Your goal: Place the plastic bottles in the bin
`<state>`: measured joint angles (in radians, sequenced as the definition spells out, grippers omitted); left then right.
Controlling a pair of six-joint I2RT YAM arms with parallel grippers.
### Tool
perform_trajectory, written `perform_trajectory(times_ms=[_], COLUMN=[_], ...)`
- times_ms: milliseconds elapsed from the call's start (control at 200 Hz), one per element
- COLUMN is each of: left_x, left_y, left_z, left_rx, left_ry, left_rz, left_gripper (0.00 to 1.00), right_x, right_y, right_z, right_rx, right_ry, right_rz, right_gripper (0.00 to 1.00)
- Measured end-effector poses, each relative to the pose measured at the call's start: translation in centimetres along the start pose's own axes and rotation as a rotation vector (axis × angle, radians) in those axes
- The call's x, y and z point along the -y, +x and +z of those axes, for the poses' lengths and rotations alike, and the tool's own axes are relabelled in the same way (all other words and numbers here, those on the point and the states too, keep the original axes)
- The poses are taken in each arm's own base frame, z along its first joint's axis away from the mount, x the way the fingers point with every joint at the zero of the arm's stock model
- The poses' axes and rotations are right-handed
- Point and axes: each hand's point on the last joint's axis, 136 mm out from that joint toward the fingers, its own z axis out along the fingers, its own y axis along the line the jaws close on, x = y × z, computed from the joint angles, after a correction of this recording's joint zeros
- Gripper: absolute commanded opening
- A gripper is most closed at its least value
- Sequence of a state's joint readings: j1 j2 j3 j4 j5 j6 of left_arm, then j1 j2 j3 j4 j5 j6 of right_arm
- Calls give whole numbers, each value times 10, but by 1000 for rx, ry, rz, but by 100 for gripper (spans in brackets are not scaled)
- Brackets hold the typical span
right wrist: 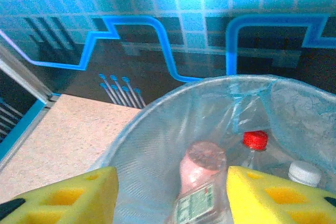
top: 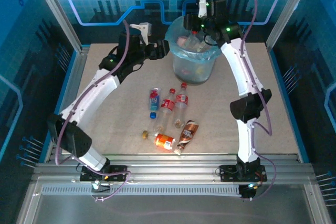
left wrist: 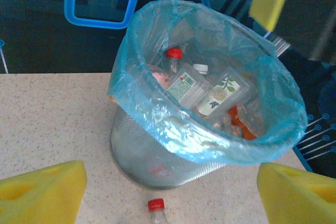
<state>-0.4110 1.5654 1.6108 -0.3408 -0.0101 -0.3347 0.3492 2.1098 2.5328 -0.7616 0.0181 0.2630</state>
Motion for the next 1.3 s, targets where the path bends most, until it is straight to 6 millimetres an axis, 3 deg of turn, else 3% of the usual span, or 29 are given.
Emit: perform_trajectory(times_ms=[90,170,260,365,500,640,730,830,985,1110,1301], left_x=[2,4,4,-5,-25,-39,-34,-15,23,41,63], left_y=[9,25,49,86,137,181,202,218,236,243,254], left_z=[-20,-38,-56,-73,-86,-91,-94,-99,-109,-114,-122], left_rx=[-11,-41,-82,-147,-245,-345,-392,-420,-436,-429,-414], left_ry=[3,7,10,0,-28,-43,-22,41,169,241,341], left_rz=[4,11,26,42,46,63,95,190,378,481,641], left_gripper=[86,86,86,86,86,86,86,86,88,89,92], right_x=[-28,-54,-79,-89,-76,-47,-37,-24,-9,-4,-13], right_y=[3,20,49,96,171,249,288,323,366,396,403], right_z=[-32,-60,-88,-108,-120,-128,-137,-149,-167,-172,-165], right_rx=[-2,-24,-47,-97,-200,-363,-457,-528,-580,-627,-648], right_ry=[-40,-80,-124,-146,-117,-26,16,63,123,152,138], right_rz=[-25,-52,-82,-102,-66,13,46,107,256,364,480], right_gripper=[62,64,69,72,73,84,86,89,93,93,89])
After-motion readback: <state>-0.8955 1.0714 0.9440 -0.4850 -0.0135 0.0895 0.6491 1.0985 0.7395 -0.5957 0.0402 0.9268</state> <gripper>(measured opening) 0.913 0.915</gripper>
